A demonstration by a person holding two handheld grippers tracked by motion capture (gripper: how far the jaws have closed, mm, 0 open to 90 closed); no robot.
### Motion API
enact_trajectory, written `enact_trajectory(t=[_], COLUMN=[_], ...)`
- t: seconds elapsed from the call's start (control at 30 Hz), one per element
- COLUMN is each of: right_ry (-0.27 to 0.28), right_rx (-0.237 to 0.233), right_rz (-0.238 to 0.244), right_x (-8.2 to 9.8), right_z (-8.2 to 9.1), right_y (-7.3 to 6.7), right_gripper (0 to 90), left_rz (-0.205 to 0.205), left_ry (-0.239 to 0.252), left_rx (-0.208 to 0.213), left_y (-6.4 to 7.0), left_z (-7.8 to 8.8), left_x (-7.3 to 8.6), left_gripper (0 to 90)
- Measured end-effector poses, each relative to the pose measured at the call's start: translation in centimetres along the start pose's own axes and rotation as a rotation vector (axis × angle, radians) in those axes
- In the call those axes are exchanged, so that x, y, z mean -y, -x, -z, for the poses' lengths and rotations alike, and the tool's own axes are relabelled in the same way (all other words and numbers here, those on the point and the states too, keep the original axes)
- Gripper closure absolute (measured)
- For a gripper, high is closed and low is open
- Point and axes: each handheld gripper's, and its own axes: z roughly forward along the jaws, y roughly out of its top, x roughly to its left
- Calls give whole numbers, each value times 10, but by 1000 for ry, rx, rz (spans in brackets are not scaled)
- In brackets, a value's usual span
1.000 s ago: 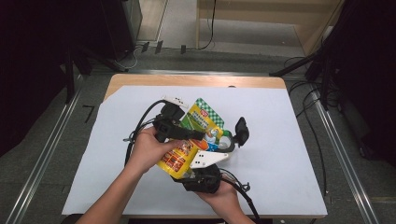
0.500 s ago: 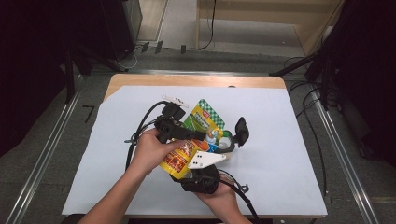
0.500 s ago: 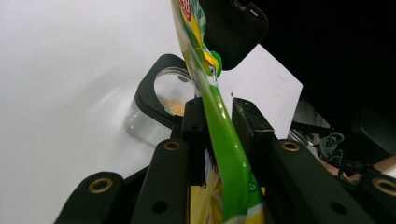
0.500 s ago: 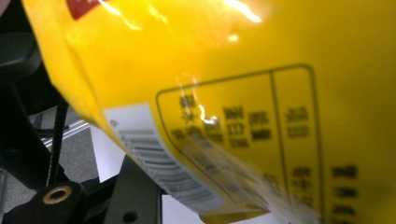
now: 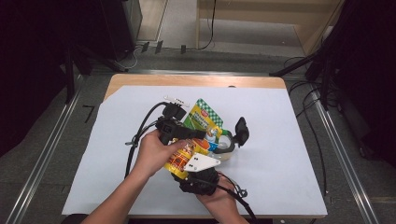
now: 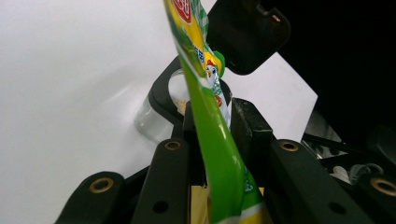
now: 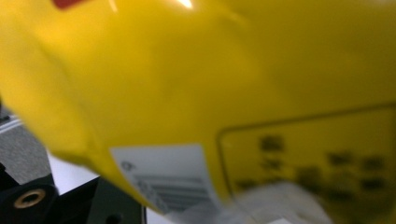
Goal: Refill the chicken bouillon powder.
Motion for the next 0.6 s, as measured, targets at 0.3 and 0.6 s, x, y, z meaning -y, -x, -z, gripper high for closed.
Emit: enact_trajectory(t=[0.3,0.6], right_ry=[-13,30], right_rx=[-57,-184], right_rz=[-11,-111], right_x=[-2,-2], right_z=[0,0], right_y=[0,7], right_gripper=[630,669], left_rz=[36,24], left_ry=[-8,-56], left_rx=[27,0], left_y=[1,6], left_z=[-3,-6], left_x=[-1,-2], left_gripper=[758,700])
